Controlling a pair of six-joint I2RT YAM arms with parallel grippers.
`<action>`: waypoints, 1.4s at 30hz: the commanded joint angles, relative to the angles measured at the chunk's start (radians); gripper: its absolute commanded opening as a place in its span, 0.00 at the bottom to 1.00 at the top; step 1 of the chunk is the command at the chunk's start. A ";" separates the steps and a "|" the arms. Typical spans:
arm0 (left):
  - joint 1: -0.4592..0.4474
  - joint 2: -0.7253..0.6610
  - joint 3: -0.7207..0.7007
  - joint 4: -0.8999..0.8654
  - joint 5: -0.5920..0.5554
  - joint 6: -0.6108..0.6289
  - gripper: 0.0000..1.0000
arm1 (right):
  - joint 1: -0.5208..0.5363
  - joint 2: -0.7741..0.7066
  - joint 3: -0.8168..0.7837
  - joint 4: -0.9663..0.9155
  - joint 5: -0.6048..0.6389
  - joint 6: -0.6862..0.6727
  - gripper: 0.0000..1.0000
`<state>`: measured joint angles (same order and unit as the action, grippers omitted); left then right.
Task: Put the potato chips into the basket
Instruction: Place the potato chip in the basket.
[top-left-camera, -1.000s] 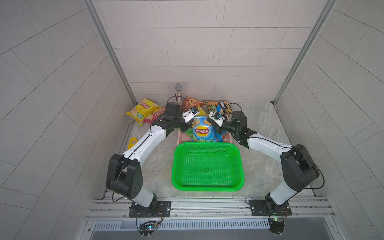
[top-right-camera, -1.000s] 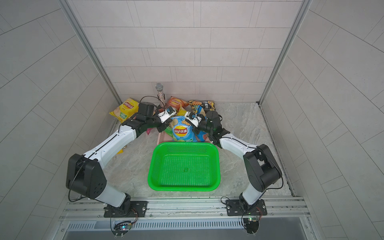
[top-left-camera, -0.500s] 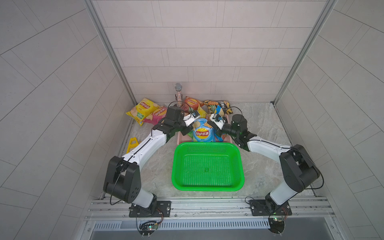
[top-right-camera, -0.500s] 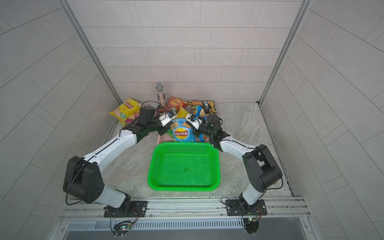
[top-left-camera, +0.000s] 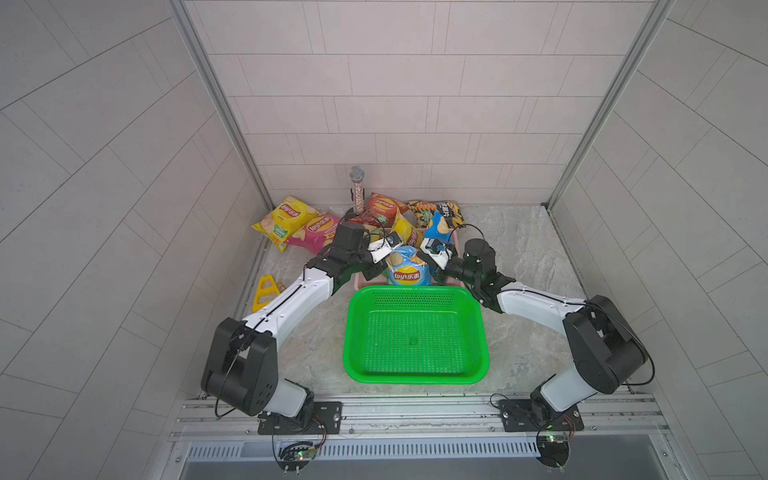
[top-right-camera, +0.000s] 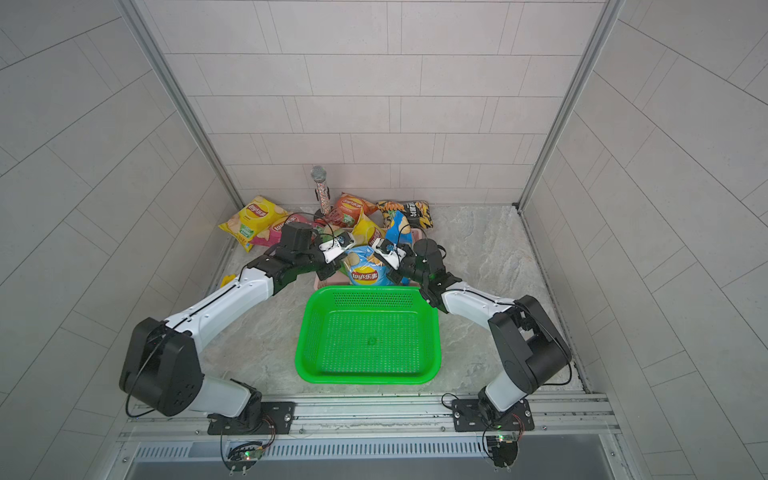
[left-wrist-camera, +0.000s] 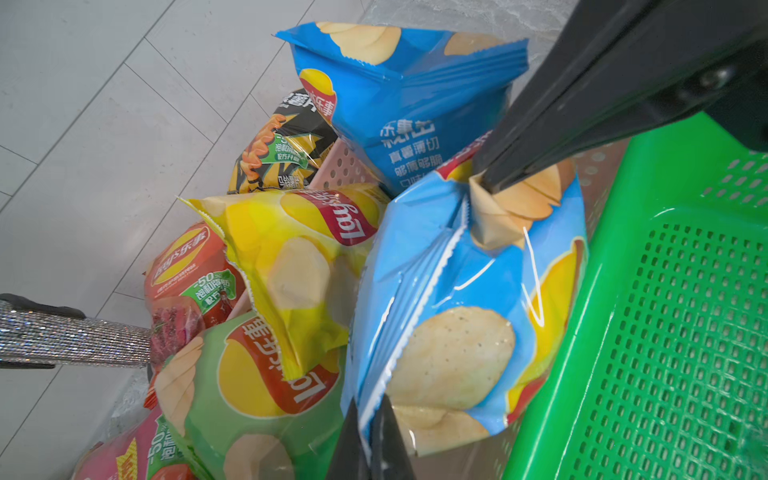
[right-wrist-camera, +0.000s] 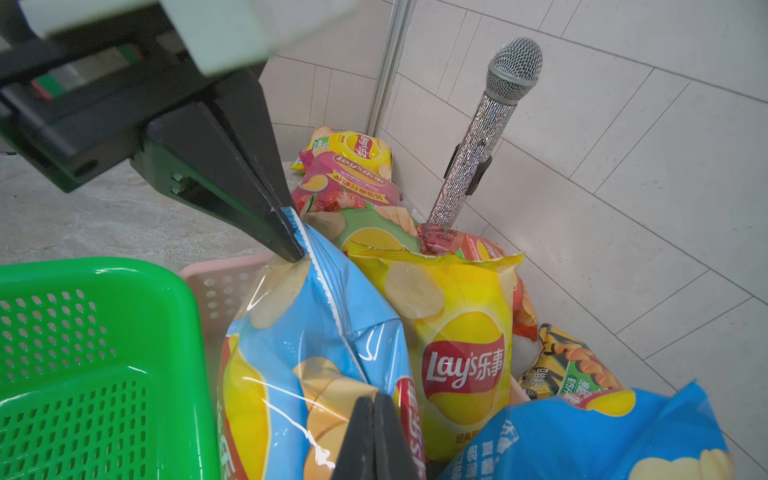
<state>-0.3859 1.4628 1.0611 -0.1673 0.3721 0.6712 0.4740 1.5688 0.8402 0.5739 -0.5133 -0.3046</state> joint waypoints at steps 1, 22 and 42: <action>0.018 -0.028 -0.028 -0.009 -0.085 0.010 0.00 | -0.018 -0.024 -0.044 -0.002 0.099 0.025 0.00; -0.004 0.028 0.007 -0.075 -0.101 0.010 0.00 | -0.016 -0.003 -0.072 0.008 0.129 0.089 0.02; -0.027 -0.009 -0.079 -0.071 -0.115 0.025 0.00 | -0.012 -0.005 -0.092 0.008 0.111 0.124 0.00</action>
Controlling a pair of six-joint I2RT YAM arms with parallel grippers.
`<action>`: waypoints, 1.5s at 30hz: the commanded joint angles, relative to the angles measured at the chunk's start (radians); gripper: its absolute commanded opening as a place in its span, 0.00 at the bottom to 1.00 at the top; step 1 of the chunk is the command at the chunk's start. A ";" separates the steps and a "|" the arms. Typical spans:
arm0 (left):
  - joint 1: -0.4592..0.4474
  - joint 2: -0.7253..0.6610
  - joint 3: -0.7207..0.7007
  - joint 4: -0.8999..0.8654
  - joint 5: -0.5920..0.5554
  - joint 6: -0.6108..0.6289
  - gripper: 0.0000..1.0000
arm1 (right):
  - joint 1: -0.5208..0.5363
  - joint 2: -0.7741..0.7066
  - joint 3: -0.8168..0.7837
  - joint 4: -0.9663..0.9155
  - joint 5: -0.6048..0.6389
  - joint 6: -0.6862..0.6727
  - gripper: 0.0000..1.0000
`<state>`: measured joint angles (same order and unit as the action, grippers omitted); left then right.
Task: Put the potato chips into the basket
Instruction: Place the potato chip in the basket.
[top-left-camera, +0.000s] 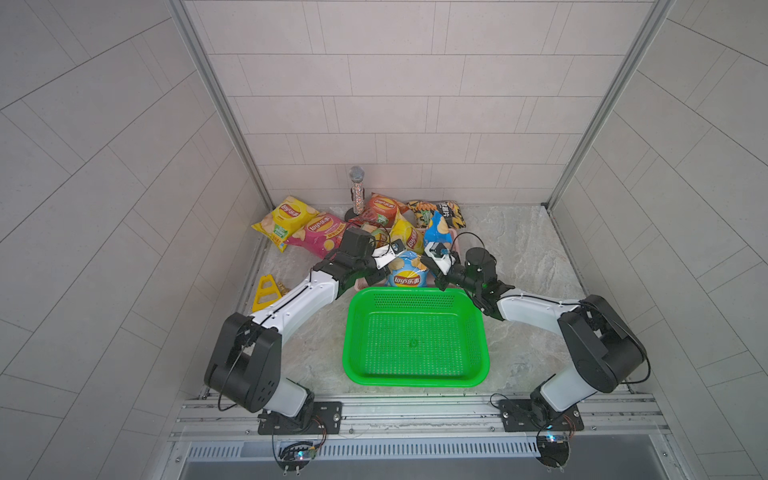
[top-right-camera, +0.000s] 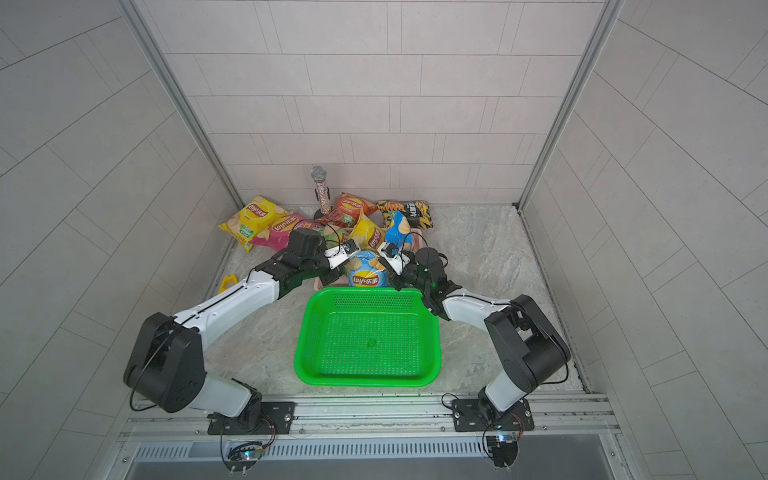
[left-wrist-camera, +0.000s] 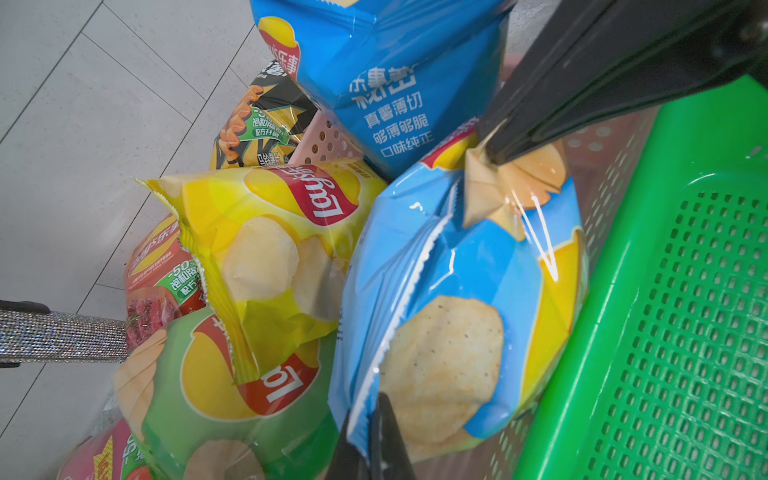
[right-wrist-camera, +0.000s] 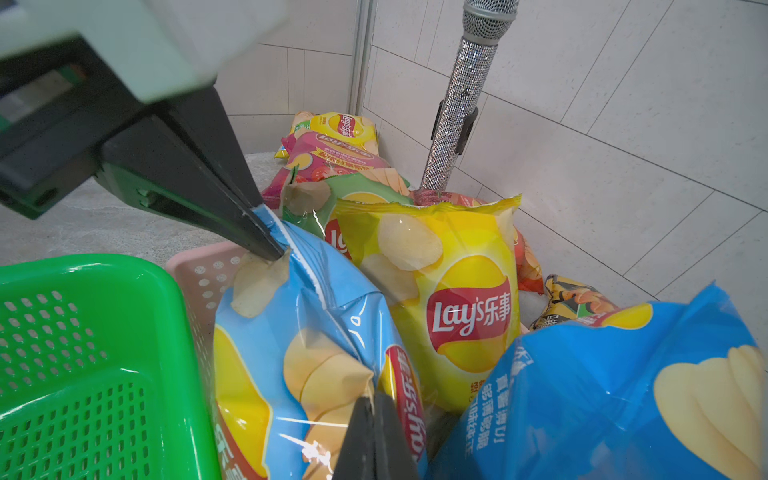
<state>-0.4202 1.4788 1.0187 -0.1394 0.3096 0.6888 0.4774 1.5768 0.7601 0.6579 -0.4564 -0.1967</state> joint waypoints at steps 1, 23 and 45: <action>0.008 -0.030 -0.040 -0.100 -0.052 0.007 0.00 | -0.015 -0.019 -0.013 -0.082 0.054 0.016 0.00; 0.009 -0.026 0.110 -0.164 -0.108 -0.071 0.54 | -0.012 -0.128 0.062 -0.238 0.163 0.079 0.41; 0.293 -0.301 0.243 -0.617 -0.011 -0.385 1.00 | -0.185 -0.328 0.159 -0.887 0.251 0.564 0.63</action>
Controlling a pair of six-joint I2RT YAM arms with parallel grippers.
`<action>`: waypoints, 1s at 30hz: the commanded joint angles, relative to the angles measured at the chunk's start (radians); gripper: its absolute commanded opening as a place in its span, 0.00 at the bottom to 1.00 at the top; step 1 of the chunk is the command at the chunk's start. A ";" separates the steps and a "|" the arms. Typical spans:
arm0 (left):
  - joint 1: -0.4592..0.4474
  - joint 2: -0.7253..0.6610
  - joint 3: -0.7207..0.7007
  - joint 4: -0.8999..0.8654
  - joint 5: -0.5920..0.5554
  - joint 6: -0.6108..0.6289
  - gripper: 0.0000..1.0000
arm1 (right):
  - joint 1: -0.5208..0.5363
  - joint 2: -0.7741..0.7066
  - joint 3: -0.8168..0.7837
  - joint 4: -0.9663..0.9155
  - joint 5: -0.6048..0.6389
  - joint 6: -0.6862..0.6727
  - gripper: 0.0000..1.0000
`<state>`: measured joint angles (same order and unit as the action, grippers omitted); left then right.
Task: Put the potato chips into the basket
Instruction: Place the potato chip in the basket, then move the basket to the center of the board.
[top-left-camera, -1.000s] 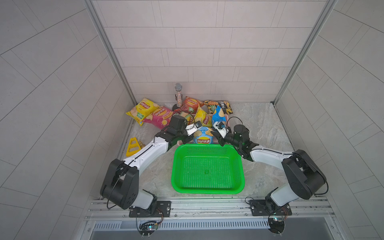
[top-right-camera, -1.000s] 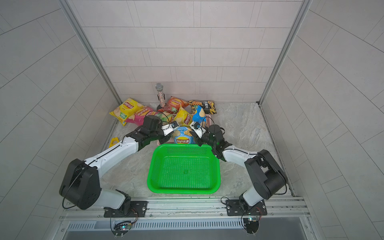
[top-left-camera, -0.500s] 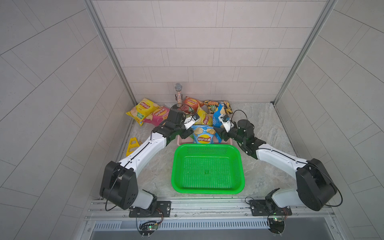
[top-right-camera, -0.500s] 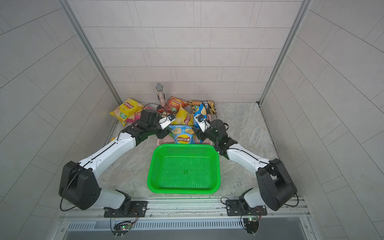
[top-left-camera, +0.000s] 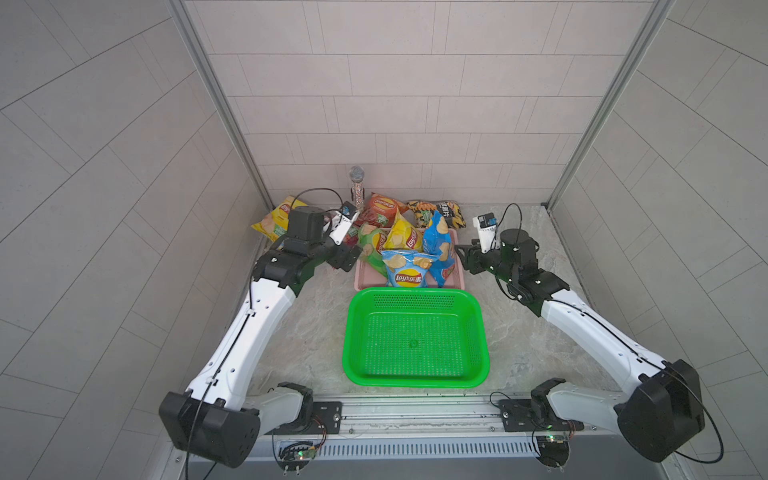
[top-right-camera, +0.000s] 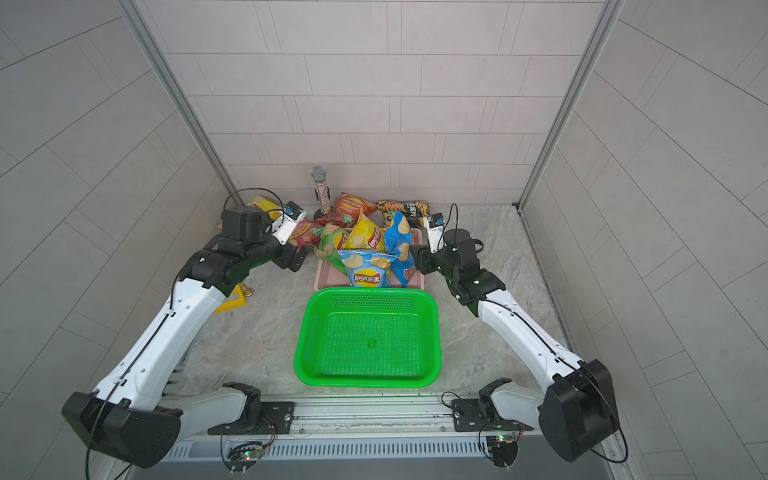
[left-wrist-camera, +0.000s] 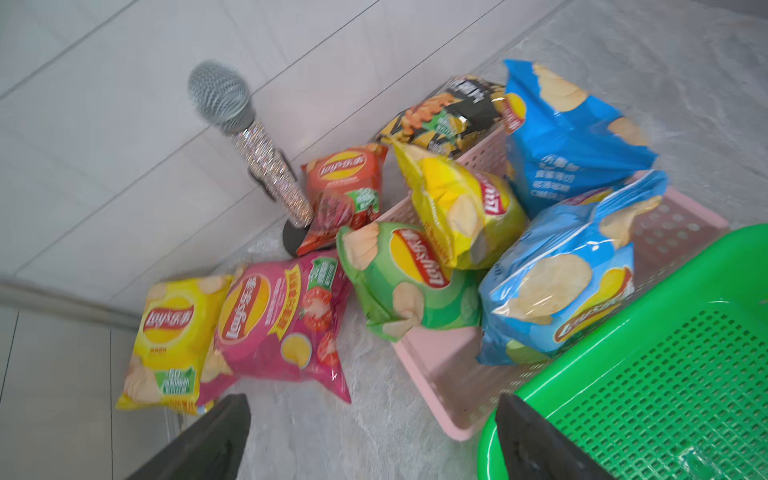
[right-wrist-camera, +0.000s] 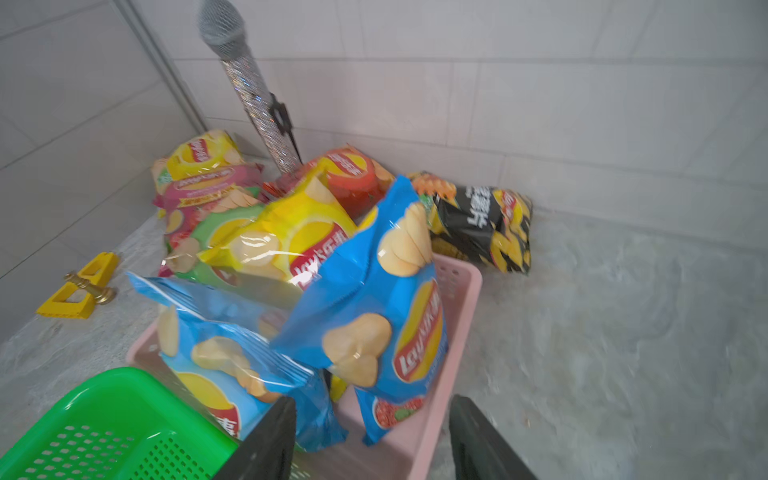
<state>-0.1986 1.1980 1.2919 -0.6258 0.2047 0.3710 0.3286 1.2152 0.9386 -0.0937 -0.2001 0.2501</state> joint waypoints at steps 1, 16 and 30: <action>0.105 -0.030 -0.051 -0.143 0.135 -0.064 1.00 | -0.054 0.052 -0.027 -0.140 -0.030 0.131 0.63; 0.294 -0.041 -0.359 -0.142 0.318 -0.098 1.00 | -0.086 0.425 0.117 -0.261 -0.114 0.125 0.62; 0.303 -0.033 -0.359 -0.152 0.311 -0.090 1.00 | -0.088 0.512 0.183 -0.227 -0.050 0.142 0.45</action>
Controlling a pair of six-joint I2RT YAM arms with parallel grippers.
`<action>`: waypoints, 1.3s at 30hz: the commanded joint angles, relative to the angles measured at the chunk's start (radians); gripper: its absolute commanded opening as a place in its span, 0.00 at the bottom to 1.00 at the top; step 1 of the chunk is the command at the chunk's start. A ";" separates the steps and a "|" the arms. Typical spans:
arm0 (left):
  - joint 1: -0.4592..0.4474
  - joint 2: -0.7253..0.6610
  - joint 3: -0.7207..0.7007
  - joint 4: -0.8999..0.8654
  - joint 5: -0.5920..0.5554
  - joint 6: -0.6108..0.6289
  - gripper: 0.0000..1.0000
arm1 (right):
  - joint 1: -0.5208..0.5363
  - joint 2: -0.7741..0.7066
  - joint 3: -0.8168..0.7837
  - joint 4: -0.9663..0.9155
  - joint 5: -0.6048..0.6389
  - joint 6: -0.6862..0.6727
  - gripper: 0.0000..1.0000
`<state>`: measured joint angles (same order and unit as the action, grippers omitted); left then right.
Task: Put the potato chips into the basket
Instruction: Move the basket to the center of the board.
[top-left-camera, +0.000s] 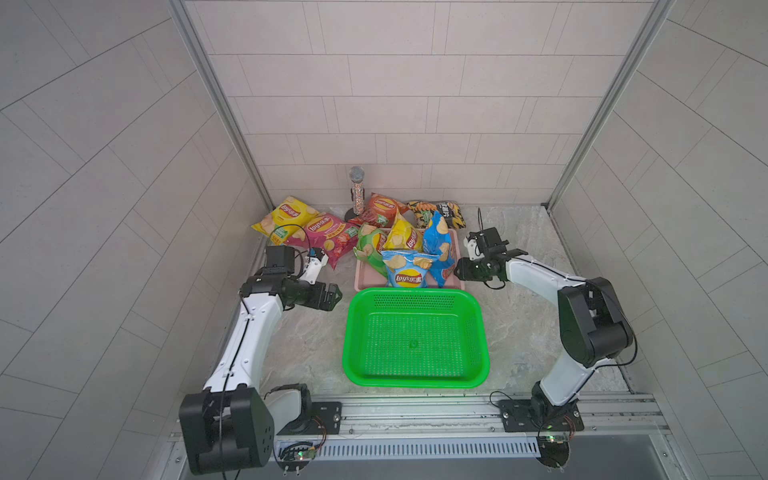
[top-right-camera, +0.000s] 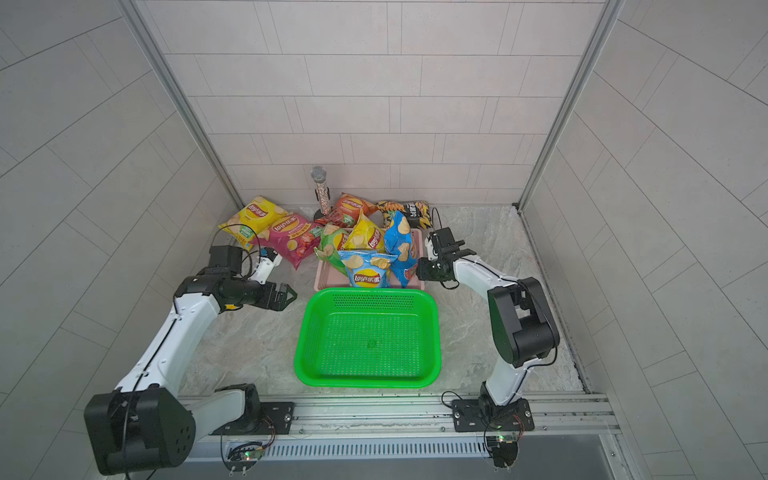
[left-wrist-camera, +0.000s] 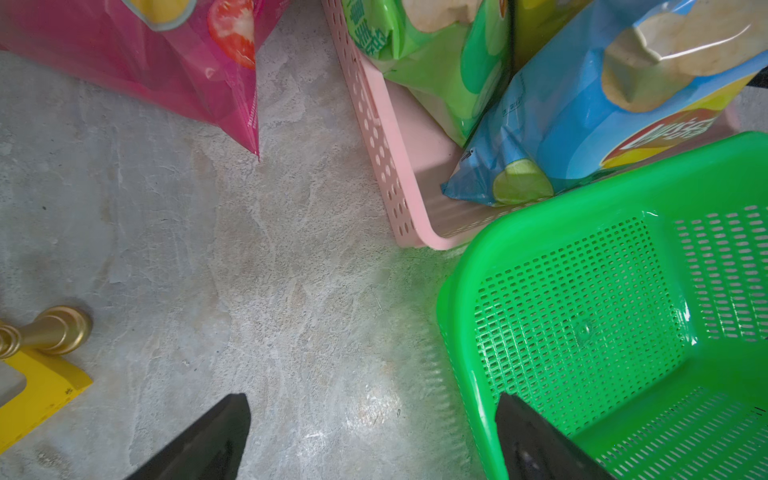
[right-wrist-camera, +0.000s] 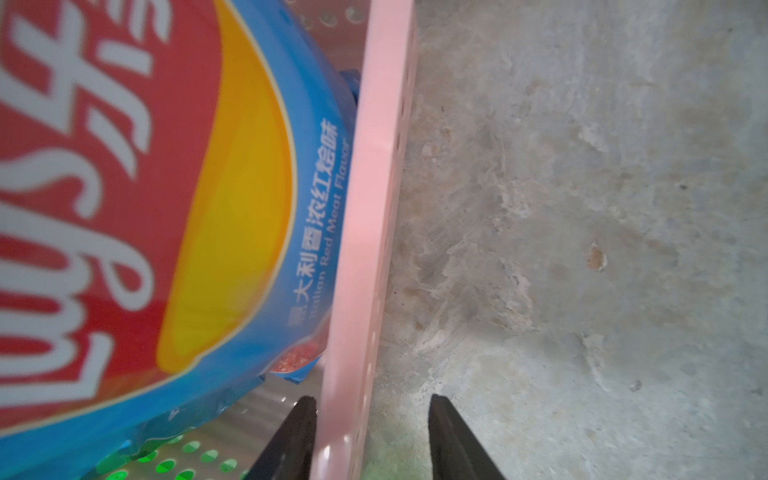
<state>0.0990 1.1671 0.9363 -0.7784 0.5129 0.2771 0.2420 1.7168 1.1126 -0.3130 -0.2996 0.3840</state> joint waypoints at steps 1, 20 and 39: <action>0.006 -0.002 -0.003 -0.001 0.004 0.002 1.00 | -0.002 0.010 0.010 -0.008 0.054 0.008 0.41; 0.006 0.003 -0.002 0.001 -0.001 0.002 1.00 | -0.103 -0.062 -0.059 0.015 0.076 0.062 0.14; 0.006 0.008 -0.003 0.005 0.003 0.001 1.00 | -0.359 -0.172 -0.178 0.013 0.074 0.033 0.13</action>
<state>0.0990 1.1683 0.9363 -0.7753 0.5121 0.2768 -0.0769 1.5772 0.9546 -0.2733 -0.2951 0.4145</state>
